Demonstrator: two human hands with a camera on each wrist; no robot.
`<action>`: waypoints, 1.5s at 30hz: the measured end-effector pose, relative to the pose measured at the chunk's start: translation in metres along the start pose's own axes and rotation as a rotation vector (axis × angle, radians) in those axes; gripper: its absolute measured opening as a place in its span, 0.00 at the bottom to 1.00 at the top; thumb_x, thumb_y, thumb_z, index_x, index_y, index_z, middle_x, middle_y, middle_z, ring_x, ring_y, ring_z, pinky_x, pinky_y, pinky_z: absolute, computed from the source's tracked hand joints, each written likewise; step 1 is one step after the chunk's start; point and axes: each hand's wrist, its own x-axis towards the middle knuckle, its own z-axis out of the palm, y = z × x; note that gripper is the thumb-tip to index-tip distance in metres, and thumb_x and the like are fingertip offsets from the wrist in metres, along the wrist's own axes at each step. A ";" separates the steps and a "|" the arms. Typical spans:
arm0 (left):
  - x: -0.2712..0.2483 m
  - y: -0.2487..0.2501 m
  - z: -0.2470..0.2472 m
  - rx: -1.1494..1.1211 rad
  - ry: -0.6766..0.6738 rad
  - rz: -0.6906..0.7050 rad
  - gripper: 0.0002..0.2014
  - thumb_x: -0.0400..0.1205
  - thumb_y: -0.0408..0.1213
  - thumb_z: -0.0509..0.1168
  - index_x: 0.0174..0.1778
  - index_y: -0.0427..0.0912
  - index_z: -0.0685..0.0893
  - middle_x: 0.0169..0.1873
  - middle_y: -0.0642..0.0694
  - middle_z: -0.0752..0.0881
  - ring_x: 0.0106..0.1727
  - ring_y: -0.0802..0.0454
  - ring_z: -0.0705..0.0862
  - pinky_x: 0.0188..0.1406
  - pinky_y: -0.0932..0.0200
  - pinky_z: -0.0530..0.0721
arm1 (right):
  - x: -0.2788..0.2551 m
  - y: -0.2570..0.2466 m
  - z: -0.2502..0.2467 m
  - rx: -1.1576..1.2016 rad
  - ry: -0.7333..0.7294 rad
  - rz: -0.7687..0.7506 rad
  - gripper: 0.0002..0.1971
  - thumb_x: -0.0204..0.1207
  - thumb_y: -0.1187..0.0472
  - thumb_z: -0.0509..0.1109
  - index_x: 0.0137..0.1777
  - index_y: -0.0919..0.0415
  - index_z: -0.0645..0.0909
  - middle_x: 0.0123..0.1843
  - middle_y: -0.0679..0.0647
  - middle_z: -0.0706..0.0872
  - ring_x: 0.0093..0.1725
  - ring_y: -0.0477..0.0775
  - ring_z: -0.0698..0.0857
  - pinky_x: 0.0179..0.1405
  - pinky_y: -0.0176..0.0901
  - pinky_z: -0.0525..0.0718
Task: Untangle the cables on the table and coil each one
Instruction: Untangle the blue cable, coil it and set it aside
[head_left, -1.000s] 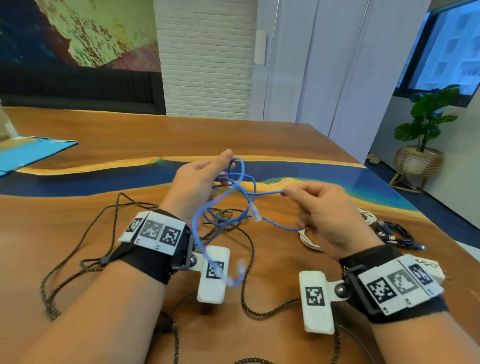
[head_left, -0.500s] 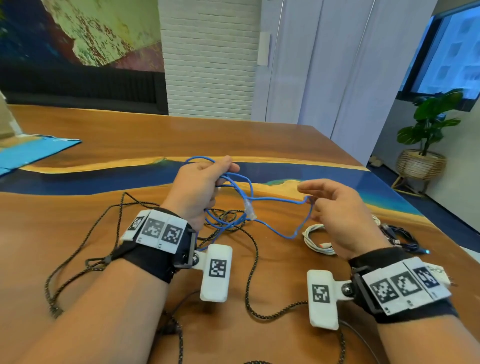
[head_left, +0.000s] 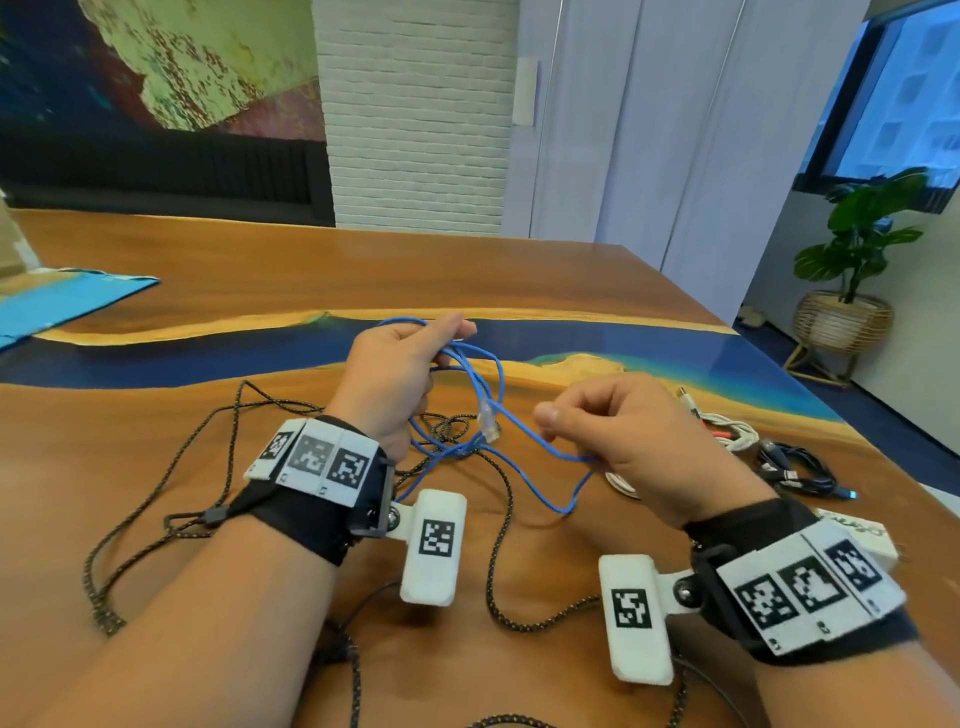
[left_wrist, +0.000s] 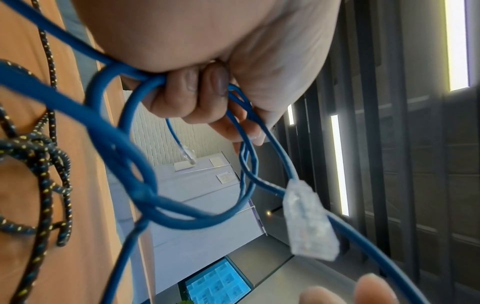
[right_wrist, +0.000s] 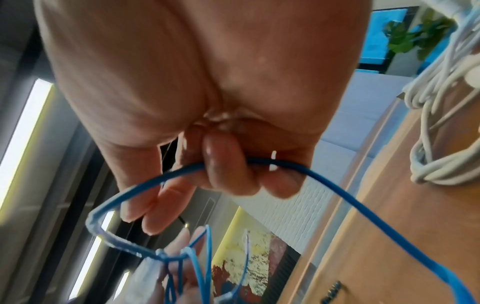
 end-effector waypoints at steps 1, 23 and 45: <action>0.001 0.000 -0.001 -0.010 0.017 -0.007 0.12 0.86 0.46 0.70 0.46 0.43 0.94 0.24 0.53 0.75 0.19 0.56 0.60 0.15 0.63 0.58 | 0.000 -0.001 -0.003 0.058 0.040 -0.006 0.14 0.80 0.61 0.75 0.32 0.61 0.85 0.22 0.44 0.80 0.22 0.38 0.75 0.26 0.26 0.72; -0.002 -0.006 0.006 -0.062 -0.084 -0.060 0.14 0.87 0.48 0.68 0.42 0.45 0.95 0.31 0.47 0.75 0.19 0.56 0.57 0.15 0.63 0.55 | 0.005 0.011 -0.001 -0.029 0.082 0.119 0.13 0.82 0.60 0.74 0.65 0.51 0.86 0.50 0.52 0.94 0.47 0.46 0.92 0.42 0.33 0.87; 0.004 -0.001 -0.006 -0.028 -0.101 -0.180 0.12 0.79 0.44 0.77 0.48 0.37 0.90 0.37 0.48 0.89 0.23 0.56 0.60 0.17 0.65 0.60 | 0.011 0.007 -0.027 0.704 0.600 -0.141 0.08 0.87 0.63 0.66 0.46 0.57 0.83 0.20 0.46 0.64 0.22 0.49 0.59 0.29 0.43 0.73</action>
